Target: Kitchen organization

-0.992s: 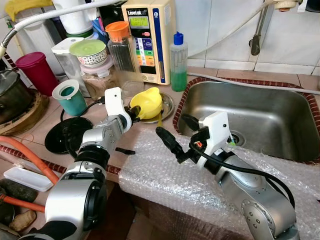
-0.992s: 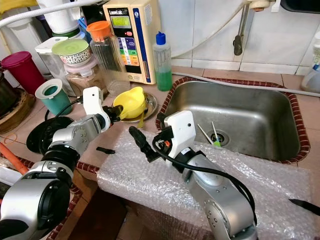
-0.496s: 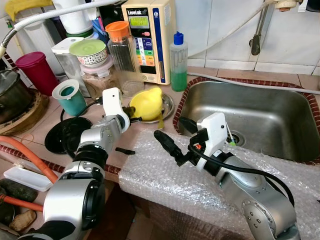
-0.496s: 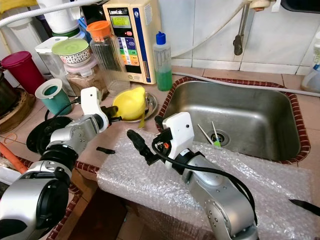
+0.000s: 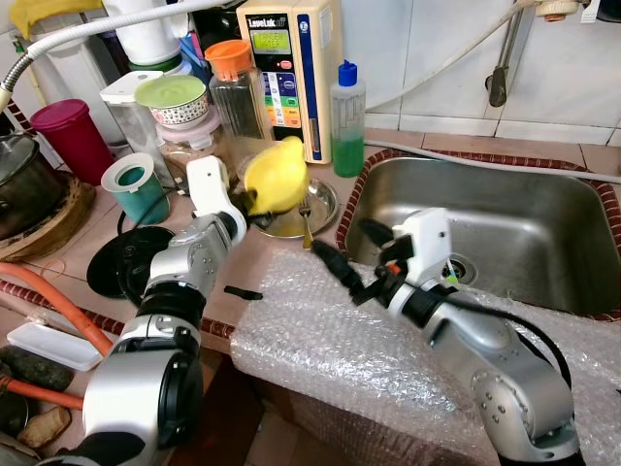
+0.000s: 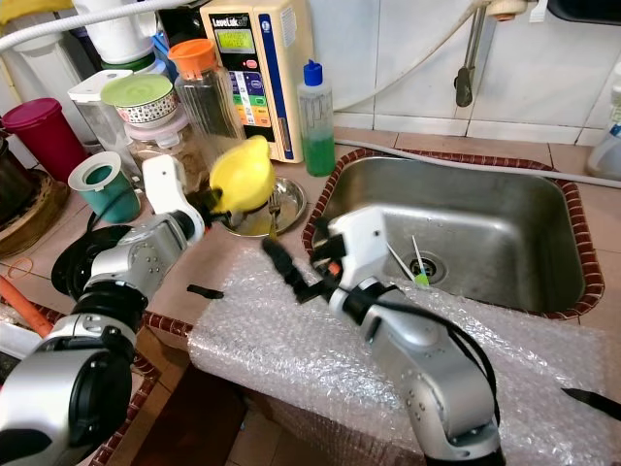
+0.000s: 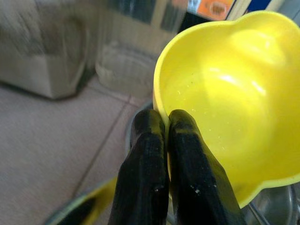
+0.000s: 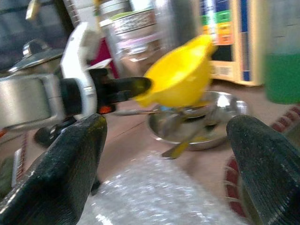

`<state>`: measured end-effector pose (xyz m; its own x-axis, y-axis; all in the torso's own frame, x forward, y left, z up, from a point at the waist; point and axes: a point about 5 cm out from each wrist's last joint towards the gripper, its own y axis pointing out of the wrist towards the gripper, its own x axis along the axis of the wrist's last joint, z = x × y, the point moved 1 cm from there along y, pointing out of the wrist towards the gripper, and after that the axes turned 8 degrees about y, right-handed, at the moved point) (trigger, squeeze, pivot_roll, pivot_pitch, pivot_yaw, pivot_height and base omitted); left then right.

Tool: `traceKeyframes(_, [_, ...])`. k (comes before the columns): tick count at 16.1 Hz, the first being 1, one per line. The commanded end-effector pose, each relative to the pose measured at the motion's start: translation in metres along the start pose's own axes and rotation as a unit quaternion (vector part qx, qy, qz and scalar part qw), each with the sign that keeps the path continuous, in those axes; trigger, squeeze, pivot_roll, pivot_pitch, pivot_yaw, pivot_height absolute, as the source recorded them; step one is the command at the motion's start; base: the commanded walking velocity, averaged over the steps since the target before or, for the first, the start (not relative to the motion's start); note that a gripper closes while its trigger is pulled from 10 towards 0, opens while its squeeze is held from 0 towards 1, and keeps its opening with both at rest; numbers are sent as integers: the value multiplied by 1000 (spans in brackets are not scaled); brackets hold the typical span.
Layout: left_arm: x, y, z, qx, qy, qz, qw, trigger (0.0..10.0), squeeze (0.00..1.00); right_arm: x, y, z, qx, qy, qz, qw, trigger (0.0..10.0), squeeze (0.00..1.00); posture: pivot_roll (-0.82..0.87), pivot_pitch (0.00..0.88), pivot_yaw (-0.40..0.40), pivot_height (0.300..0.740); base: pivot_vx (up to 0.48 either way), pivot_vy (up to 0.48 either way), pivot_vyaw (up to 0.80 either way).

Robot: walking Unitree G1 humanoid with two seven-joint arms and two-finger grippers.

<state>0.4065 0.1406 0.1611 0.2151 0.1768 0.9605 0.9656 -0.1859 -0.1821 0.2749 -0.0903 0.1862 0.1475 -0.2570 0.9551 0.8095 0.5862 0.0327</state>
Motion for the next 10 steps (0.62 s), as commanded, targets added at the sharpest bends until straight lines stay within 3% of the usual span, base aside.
traceKeyframes(1, [5,-3,5,10,19,-25,999,0,0,6,4,-2,-11,9,-16,1000,10000,0,45,0,139,740,0,0,0])
traceKeyframes(5, [0,-13,-10,-1,94,-78,993,0,0,16,18,-20,-80,80,-59,992,10000,0,53,0,115,740,0,0,0])
traceKeyframes(7, [-1,-22,-23,-14,151,-116,982,0,0,18,24,-19,-82,115,-70,987,10000,0,53,0,107,740,0,0,0])
traceKeyframes(10, [-3,-31,-42,-32,192,-152,969,0,0,19,33,-15,-81,139,-72,984,10000,0,51,0,103,740,0,0,0])
